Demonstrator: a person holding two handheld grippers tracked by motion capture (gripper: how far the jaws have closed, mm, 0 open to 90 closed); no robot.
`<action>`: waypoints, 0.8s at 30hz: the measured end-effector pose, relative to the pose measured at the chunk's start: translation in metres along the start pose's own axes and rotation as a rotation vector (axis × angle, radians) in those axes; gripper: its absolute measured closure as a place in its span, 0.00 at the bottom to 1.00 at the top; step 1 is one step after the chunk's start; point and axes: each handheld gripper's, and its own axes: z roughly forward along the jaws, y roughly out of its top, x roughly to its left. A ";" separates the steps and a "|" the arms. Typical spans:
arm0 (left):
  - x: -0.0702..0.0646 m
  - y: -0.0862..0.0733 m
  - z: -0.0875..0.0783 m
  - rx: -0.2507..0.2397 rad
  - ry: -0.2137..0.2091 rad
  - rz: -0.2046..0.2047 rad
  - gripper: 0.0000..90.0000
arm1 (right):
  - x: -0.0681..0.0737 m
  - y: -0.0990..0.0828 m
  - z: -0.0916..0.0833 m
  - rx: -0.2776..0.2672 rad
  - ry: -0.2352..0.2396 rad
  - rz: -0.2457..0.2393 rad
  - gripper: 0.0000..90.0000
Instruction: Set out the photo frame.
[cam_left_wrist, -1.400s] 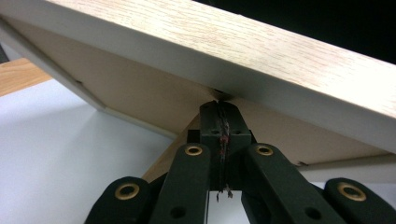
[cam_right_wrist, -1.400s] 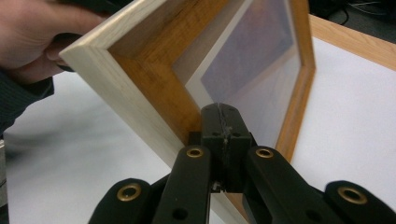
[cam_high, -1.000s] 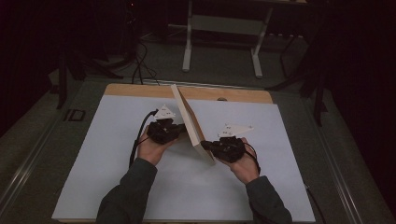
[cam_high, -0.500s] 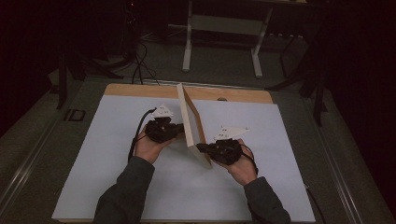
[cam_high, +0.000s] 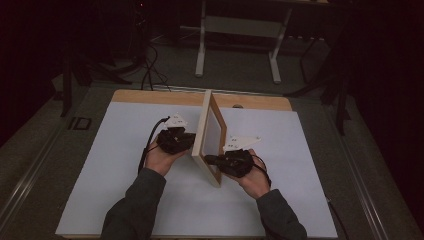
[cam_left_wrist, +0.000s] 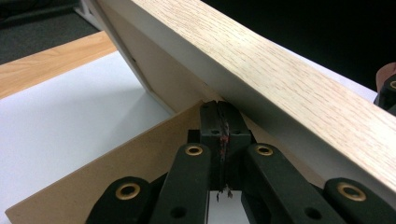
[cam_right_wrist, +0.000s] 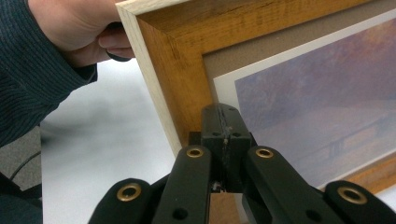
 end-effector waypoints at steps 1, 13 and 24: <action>0.000 0.000 0.000 0.000 -0.001 -0.001 1.00 | 0.000 0.000 0.000 0.001 0.000 -0.001 1.00; 0.008 -0.002 0.003 -0.013 -0.054 -0.037 1.00 | 0.003 0.004 0.006 0.005 -0.001 -0.005 1.00; 0.012 -0.003 -0.002 -0.045 -0.026 -0.083 1.00 | 0.008 0.009 0.012 0.020 -0.002 -0.034 1.00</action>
